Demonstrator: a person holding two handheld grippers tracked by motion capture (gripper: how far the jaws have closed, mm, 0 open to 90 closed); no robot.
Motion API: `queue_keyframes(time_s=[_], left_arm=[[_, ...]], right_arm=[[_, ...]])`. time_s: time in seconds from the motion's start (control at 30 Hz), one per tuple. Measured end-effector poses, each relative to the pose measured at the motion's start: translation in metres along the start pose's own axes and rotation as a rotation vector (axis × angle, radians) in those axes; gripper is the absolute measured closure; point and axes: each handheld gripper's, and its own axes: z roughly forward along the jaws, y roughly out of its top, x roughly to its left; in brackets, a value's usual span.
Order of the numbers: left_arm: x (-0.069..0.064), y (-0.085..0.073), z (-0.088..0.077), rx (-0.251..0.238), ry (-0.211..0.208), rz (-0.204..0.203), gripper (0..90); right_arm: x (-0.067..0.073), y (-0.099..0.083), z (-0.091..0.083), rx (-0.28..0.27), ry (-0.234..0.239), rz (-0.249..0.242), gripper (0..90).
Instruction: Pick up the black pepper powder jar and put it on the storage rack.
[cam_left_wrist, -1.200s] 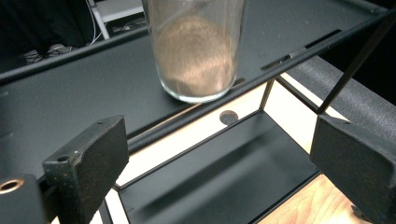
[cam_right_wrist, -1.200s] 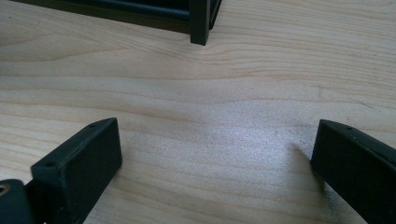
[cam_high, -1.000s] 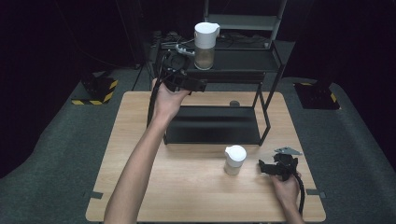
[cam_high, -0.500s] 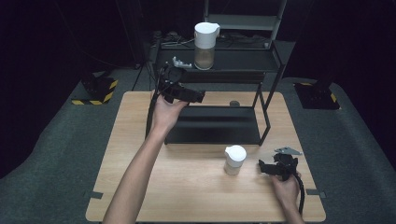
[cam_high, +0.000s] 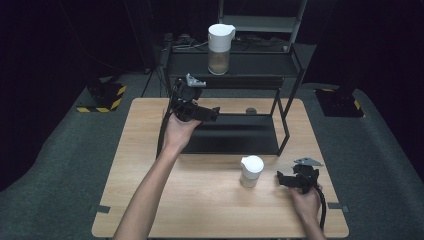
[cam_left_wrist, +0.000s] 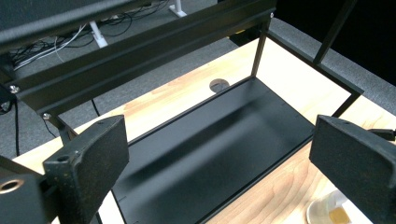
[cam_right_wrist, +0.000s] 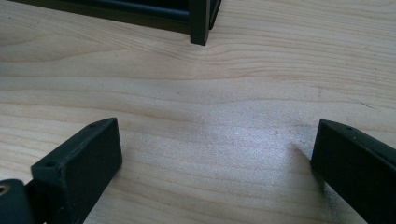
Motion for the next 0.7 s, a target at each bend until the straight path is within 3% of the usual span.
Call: queue_keyframes(time_s=[0.7], left_arm=[[0.004, -0.033, 0.019, 0.051, -0.026, -0.02, 4.8]], right_arm=[[0.0, 0.0, 0.0, 0.0, 0.0, 0.0, 1.1]])
